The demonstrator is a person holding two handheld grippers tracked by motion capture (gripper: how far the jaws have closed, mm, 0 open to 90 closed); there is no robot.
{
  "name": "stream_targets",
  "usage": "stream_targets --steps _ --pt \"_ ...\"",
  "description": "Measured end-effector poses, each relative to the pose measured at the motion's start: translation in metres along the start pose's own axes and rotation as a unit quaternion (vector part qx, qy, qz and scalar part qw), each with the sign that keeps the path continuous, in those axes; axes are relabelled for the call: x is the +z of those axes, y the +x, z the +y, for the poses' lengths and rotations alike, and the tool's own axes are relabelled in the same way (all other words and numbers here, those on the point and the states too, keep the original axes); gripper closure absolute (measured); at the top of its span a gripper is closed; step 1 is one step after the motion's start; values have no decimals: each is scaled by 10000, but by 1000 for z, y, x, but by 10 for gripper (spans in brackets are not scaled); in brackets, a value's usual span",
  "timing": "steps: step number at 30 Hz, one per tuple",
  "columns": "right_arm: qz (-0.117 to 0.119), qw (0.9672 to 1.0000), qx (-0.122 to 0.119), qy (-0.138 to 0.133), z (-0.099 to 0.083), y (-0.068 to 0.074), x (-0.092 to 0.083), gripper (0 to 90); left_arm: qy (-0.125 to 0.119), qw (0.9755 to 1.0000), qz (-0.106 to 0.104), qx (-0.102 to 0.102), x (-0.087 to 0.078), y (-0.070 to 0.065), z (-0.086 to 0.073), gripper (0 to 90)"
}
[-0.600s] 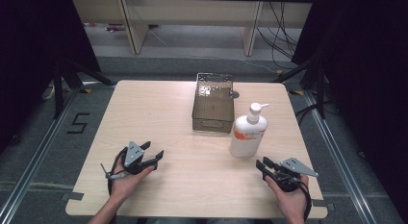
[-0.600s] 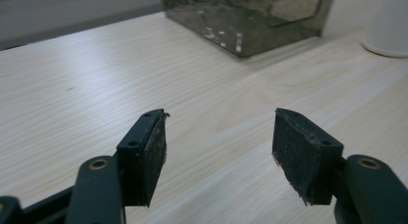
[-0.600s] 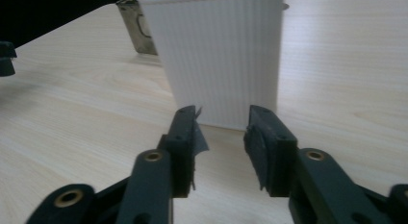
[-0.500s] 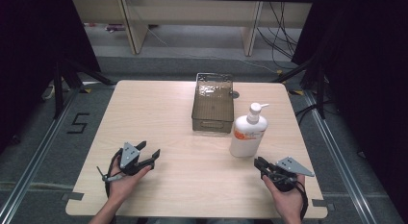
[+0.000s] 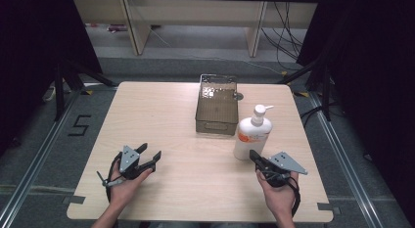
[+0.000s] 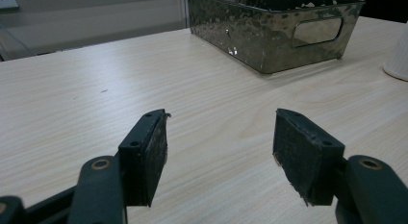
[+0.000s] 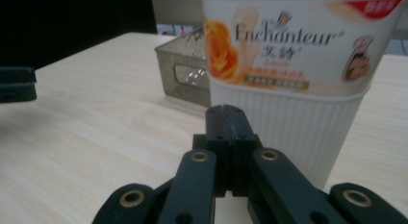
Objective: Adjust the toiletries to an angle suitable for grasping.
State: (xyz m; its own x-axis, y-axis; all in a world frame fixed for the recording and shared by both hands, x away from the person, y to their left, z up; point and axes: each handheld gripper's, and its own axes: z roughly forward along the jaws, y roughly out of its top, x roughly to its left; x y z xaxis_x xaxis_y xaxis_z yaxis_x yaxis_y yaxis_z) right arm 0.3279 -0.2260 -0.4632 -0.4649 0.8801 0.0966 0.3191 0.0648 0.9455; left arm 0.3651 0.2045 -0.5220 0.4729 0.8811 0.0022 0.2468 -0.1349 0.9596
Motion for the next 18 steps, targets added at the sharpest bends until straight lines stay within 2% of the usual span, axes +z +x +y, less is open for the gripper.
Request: stream_targets --steps 1,2,3,5,7,14,16,18 --pt "-55 10000 -47 -33 2 -1 -2 900 5 10000 -4 3 0 0 0 363" --pt "-77 9999 94 -54 4 1 -3 900 -14 10000 -14 -2 1 0 0 363" --pt "-122 9998 110 -113 6 1 -3 900 -27 10000 -25 5 1 0 0 364" --pt "-194 9993 -4 -311 12 -1 -4 895 -24 10000 -32 31 1 -1 0 363" --pt "-233 9992 58 -333 16 0 -6 885 -26 10000 -40 36 1 -1 0 365" --pt "-655 9947 -78 -794 42 2 -17 835 76 9999 -16 112 1 -2 1 367" --pt "-738 9936 -34 -849 47 2 -18 823 71 9999 -14 76 2 -2 1 367" --pt "-737 9934 -104 -876 53 0 -17 823 90 9999 -7 47 3 -1 1 367"
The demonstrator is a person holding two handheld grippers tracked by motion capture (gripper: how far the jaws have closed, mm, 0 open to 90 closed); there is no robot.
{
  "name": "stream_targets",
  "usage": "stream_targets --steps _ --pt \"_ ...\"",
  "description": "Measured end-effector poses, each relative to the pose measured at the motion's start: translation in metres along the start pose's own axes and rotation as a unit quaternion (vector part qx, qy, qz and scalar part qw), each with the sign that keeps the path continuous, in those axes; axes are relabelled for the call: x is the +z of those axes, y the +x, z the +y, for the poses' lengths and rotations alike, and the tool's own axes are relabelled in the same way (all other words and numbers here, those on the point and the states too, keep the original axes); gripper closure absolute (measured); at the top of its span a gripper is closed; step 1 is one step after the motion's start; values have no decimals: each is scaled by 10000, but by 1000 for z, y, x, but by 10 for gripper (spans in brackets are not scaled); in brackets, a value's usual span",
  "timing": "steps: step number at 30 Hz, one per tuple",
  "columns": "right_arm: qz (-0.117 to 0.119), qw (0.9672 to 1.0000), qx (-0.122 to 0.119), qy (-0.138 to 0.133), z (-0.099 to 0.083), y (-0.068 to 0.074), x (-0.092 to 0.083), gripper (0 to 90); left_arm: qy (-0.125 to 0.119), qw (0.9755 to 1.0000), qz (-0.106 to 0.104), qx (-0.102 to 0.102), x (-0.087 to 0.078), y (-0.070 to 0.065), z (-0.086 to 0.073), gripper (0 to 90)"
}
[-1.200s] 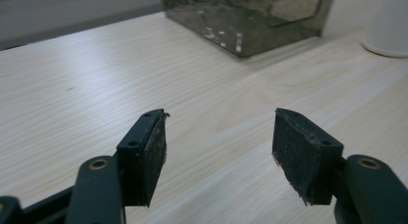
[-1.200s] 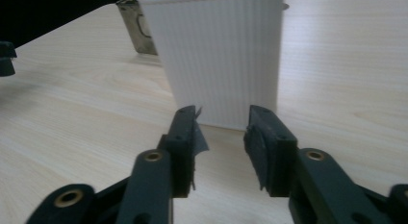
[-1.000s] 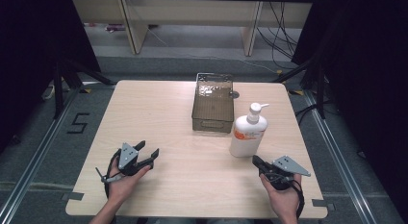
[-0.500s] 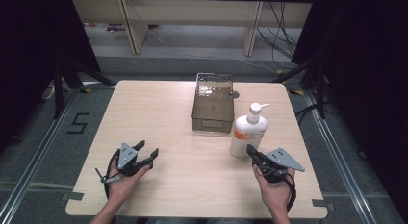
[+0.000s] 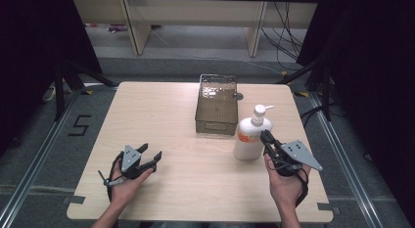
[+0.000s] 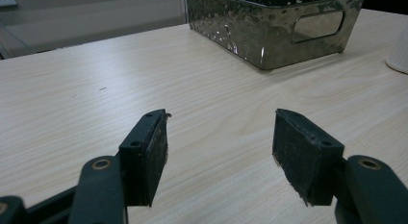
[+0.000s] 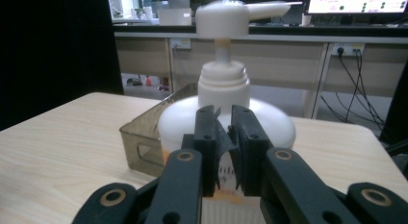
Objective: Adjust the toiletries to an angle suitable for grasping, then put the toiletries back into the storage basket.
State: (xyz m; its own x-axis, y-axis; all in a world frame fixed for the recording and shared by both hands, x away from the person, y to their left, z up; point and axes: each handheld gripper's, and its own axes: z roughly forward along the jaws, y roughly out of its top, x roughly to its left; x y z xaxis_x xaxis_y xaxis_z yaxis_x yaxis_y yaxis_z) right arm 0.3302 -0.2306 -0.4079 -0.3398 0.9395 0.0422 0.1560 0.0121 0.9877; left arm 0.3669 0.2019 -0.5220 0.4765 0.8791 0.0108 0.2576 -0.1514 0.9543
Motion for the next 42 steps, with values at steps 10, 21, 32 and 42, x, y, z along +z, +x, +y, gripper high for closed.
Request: stream_targets --steps 10,21,32,42 --pt "77 9999 -111 38 1 10 1 898 -15 10000 4 -58 0 0 0 364" --pt "-248 9994 23 -243 12 9 4 696 -58 9999 24 -78 0 0 0 362" --pt "-423 9990 -43 -115 29 12 28 464 5 10000 58 -22 0 -2 0 359" --pt "-442 9990 -100 45 38 15 49 464 -25 10000 -4 -16 0 -2 0 354"
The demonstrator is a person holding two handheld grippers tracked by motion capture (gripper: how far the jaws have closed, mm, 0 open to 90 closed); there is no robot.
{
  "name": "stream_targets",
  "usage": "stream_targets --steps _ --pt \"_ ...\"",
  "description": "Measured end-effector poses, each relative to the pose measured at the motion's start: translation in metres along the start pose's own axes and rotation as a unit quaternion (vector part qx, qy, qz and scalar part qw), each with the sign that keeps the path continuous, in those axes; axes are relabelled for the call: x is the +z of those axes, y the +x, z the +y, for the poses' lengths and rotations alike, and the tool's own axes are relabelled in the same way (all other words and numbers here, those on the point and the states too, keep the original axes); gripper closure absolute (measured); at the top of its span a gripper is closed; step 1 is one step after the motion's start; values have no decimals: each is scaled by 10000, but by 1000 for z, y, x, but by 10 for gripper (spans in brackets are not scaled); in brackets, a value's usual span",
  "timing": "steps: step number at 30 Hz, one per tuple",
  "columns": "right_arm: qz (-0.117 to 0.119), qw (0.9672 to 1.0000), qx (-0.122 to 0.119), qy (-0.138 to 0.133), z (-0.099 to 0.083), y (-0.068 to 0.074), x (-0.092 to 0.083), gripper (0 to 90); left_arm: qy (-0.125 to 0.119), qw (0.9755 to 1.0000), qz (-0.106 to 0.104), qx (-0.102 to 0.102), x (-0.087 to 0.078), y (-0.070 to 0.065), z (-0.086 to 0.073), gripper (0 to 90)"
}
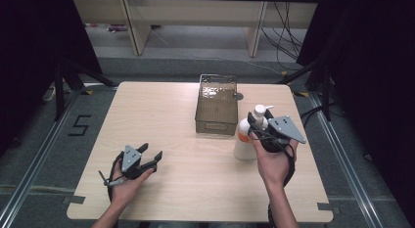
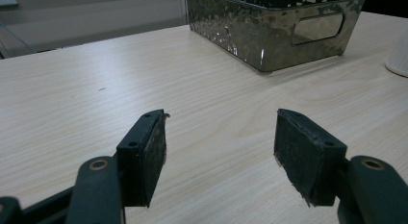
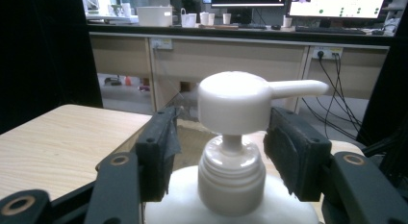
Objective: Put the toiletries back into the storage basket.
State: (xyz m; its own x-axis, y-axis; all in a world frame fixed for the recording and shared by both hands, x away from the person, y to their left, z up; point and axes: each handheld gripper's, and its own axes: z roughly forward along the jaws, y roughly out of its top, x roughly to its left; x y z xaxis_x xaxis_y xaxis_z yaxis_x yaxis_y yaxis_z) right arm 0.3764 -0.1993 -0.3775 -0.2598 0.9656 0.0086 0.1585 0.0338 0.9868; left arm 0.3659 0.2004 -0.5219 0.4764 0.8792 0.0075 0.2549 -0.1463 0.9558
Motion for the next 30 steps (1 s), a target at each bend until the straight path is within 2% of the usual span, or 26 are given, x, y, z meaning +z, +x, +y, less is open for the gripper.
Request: stream_targets --steps 1,2,4,6,10,12,14,17,18,23,30 --pt "-77 10000 49 7 0 2 0 471 -1 10000 -7 18 0 0 0 354" --pt "-63 10000 -19 -44 0 3 2 472 -21 10000 -19 20 0 0 0 354" --pt "-191 9998 -75 -46 0 5 3 478 -41 10000 -26 12 1 0 0 354" --pt "-203 9998 34 -29 0 6 4 495 -13 10000 -8 -2 0 0 0 354" --pt "-269 9996 -36 -16 1 4 6 536 37 10000 11 9 0 0 0 354" --pt "-265 9996 55 -15 1 4 6 565 36 10000 17 12 0 0 0 354" --pt "-313 9995 3 -45 2 3 5 596 31 10000 18 7 0 0 0 354" --pt "-335 9994 -10 -66 1 2 5 600 37 10000 22 1 0 0 0 354" --pt "-347 9993 119 -54 1 4 4 601 39 10000 22 -3 0 0 0 354" --pt "-289 9996 67 -13 4 2 4 603 20 10000 22 -15 0 0 0 353" --pt "-278 9990 80 -349 21 6 -1 604 31 10000 22 9 0 -1 0 353"
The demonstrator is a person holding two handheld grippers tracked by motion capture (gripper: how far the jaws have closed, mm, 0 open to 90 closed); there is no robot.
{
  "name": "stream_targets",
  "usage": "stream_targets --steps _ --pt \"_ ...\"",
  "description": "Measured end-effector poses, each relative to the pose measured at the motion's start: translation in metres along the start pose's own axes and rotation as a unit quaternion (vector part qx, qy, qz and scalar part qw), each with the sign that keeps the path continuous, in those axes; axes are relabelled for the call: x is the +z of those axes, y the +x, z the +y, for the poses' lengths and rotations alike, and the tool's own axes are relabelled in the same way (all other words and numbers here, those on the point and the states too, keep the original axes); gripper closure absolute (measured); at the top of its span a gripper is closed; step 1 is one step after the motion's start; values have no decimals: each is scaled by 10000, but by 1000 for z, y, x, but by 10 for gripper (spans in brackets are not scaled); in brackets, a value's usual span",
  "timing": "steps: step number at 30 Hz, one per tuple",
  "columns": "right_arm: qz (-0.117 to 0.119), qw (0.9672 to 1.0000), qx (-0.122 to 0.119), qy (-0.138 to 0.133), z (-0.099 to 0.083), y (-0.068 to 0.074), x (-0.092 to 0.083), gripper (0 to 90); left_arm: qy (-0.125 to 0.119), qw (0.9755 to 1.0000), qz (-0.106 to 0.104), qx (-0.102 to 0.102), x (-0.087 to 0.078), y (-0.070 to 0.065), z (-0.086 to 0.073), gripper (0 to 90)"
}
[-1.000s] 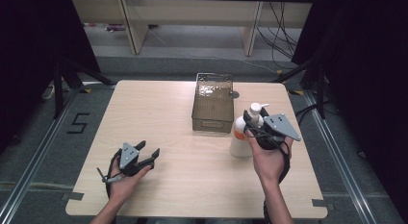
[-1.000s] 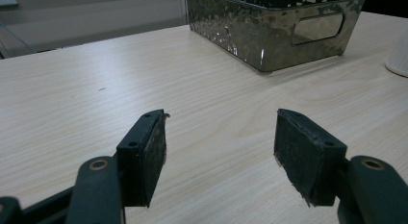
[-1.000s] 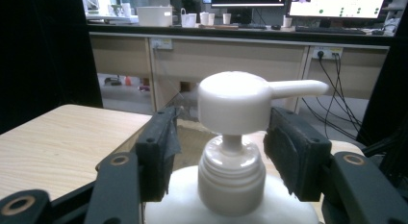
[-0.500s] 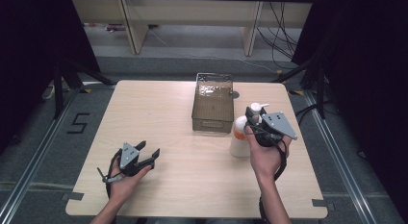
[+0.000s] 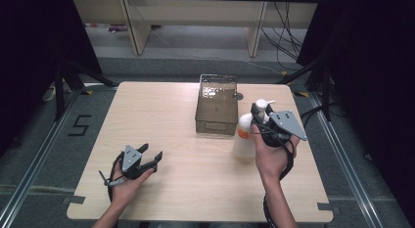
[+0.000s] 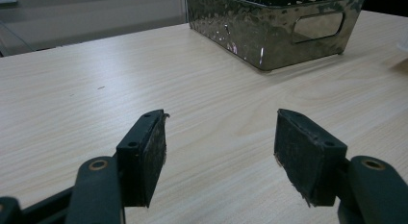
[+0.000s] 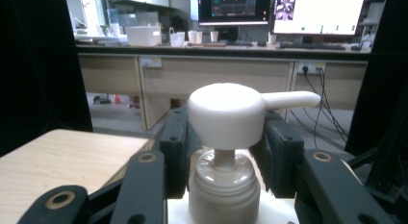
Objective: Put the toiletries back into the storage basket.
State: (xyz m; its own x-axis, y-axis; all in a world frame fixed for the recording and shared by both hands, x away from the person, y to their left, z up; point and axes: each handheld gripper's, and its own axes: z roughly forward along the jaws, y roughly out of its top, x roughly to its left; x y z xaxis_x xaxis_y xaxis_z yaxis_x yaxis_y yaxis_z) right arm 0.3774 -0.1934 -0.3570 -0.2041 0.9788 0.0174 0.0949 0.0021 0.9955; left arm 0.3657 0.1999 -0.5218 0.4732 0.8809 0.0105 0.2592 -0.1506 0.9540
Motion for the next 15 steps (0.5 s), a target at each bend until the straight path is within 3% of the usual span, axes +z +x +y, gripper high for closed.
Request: stream_targets --steps 15 --pt "23 9996 44 -269 22 15 7 605 -4 10000 -10 -45 0 0 0 352"
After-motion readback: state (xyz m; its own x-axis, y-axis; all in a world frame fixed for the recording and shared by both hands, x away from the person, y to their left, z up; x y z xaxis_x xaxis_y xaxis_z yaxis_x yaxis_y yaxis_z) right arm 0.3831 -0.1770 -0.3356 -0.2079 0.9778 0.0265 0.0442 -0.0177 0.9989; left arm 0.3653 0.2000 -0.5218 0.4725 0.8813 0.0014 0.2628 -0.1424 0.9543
